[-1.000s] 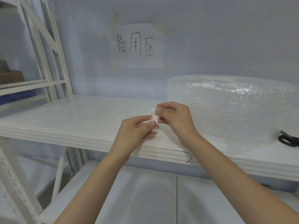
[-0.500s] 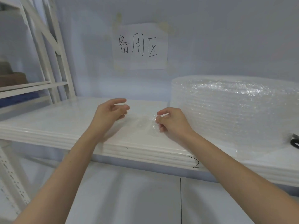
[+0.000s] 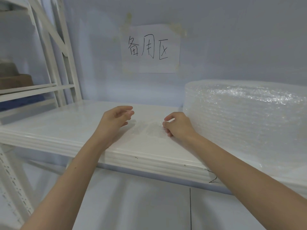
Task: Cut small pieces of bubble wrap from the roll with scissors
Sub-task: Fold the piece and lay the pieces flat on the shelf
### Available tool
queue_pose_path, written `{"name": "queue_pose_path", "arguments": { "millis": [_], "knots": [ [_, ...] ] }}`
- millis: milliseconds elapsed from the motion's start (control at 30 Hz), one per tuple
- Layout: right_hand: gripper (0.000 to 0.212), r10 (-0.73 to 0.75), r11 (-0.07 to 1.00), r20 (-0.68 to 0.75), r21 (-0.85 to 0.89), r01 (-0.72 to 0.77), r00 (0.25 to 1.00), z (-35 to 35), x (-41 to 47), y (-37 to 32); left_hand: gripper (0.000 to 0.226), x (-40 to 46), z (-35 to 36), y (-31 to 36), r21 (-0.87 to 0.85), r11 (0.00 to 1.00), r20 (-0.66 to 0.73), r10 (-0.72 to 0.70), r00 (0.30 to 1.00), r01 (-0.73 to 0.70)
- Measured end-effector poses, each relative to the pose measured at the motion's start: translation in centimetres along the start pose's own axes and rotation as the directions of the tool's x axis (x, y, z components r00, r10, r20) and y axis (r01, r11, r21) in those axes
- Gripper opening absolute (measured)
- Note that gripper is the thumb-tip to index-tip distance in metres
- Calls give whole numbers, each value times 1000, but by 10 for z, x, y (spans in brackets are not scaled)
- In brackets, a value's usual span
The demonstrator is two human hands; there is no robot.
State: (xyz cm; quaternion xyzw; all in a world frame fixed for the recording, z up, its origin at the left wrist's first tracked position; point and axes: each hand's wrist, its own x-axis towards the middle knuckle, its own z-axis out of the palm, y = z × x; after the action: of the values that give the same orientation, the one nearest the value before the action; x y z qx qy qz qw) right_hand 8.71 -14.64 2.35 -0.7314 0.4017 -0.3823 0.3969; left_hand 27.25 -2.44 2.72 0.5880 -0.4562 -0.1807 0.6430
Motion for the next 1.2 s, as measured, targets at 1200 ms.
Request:
{"name": "queue_pose_path", "arguments": {
  "millis": [1200],
  "knots": [
    [35, -243, 785, 209, -531, 319, 947, -7, -24, -6, 18, -2, 1, -2, 120, 993, 36, 14, 999, -18]
  ]
}}
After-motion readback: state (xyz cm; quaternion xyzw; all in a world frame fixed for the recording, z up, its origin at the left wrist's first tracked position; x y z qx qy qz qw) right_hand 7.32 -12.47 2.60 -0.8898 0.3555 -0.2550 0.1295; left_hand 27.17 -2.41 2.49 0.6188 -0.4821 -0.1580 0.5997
